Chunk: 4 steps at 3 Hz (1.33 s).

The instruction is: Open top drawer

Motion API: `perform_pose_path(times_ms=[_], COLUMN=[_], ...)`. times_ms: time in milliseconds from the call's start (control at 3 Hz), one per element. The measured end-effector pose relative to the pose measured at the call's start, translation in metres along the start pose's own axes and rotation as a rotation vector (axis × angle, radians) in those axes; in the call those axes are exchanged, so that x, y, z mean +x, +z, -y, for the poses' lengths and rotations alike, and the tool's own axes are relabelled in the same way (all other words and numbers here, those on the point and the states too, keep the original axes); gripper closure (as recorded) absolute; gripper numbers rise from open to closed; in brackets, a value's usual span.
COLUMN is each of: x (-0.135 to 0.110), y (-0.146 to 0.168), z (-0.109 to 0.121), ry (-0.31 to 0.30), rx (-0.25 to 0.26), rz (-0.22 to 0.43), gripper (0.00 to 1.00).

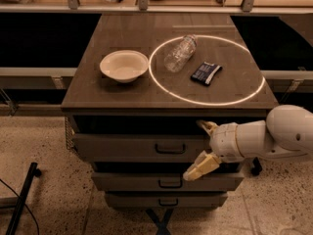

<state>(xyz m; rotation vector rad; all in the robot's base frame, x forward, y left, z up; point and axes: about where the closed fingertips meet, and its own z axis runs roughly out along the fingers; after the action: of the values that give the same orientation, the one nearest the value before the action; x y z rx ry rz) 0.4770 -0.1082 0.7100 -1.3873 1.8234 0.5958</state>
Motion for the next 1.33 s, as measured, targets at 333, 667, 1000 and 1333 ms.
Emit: perform_pose_path(times_ms=[333,667,1000,1333], x=[0.001,0.006,0.009,0.016], y=[0.001,0.006,0.014,0.021], z=[0.003,0.006,0.011,0.011], ry=[-0.001,0.000,-0.002,0.021], rx=[0.000,-0.004,-0.009,-0.025], rz=[-0.011,-0.034,-0.058,-0.057], gripper=[0.00,0.00,0.00,0.00])
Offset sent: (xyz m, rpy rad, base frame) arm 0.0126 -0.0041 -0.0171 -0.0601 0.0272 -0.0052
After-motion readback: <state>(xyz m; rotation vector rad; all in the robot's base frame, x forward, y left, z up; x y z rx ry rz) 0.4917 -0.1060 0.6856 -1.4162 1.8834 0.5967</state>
